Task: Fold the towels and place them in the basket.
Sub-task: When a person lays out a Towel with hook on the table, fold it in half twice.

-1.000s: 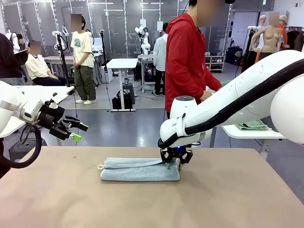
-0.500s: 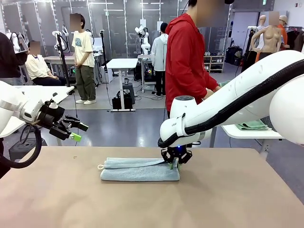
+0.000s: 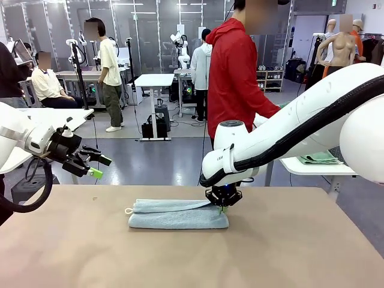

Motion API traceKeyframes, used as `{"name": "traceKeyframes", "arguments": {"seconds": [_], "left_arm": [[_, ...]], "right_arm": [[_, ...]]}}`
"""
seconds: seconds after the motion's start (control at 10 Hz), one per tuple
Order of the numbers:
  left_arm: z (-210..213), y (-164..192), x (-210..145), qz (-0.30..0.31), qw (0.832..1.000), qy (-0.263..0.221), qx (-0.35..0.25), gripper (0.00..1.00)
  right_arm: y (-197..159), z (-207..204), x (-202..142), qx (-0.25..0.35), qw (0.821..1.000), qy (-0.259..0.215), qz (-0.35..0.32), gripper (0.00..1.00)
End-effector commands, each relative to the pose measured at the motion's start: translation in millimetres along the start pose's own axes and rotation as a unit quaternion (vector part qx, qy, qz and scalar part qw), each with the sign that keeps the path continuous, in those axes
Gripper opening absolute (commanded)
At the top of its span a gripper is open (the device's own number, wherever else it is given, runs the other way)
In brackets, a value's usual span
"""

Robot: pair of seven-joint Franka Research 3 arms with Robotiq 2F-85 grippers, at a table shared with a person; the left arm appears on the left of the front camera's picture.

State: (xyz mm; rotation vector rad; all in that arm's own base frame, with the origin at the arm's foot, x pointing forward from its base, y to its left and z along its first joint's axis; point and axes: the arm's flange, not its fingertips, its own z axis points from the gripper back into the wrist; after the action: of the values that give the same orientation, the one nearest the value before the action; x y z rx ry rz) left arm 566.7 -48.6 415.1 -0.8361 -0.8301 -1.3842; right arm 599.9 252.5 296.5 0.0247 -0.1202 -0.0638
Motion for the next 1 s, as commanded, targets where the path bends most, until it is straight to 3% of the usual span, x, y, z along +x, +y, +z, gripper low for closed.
{"name": "traceKeyframes", "arguments": {"seconds": [0.0,0.4,0.6,0.9], "left_arm": [[0.4,-0.4,1.7,0.009,1.000,0.001,0.000,1.00],[0.4,-0.4,1.7,0.009,1.000,0.001,0.000,1.00],[0.4,-0.4,1.7,0.009,1.000,0.001,0.000,1.00],[0.4,-0.4,1.7,0.009,1.000,0.001,0.000,1.00]], "right_arm": [[-10.0,-1.8,8.6,-0.024,1.000,-0.003,-0.014,0.00],[-57.2,0.7,26.7,-0.041,0.999,0.003,0.000,0.00],[-73.2,36.3,23.4,-0.007,1.000,-0.002,0.005,0.00],[-35.2,110.7,-3.3,0.001,0.999,-0.018,0.039,0.00]]}}
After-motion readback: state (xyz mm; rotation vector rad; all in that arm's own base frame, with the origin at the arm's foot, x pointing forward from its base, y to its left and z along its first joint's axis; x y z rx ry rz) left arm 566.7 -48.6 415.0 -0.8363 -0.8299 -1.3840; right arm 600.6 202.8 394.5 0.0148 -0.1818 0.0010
